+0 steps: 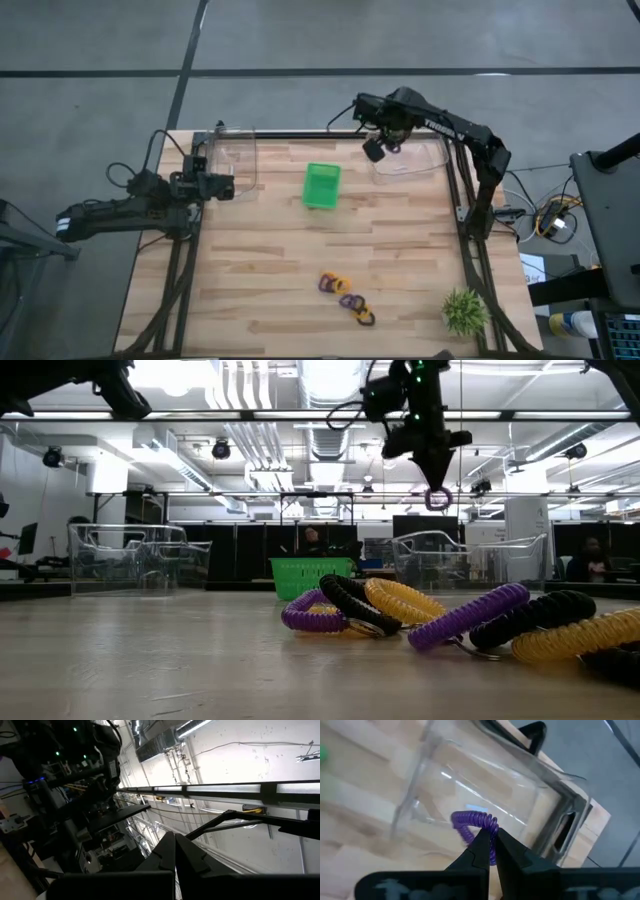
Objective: Sort spring keychains
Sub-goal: Put the top purple spring keychain into the right transparent bin
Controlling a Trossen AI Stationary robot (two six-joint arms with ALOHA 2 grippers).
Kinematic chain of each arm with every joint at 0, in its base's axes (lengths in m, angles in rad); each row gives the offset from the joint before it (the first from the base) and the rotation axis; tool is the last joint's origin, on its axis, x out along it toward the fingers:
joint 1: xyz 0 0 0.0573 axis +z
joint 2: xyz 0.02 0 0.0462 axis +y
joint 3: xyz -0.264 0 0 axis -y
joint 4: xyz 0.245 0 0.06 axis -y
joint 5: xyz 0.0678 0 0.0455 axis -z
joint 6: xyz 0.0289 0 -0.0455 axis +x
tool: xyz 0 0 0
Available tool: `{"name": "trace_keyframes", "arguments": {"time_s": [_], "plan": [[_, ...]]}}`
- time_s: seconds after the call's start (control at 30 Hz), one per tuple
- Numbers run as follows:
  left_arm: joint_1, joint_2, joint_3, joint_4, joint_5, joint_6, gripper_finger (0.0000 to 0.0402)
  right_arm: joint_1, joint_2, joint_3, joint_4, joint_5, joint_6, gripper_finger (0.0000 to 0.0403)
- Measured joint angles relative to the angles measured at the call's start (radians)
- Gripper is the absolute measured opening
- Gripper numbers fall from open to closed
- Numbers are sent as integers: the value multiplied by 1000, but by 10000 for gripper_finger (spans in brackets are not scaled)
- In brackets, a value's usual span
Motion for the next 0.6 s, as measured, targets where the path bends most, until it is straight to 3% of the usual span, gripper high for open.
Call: {"name": "trace_keyframes", "arguments": {"time_s": [0.6], "plan": [[0,0,0,-34,-20,6,3,-175,2,-232,170,-39,-73,13]]}}
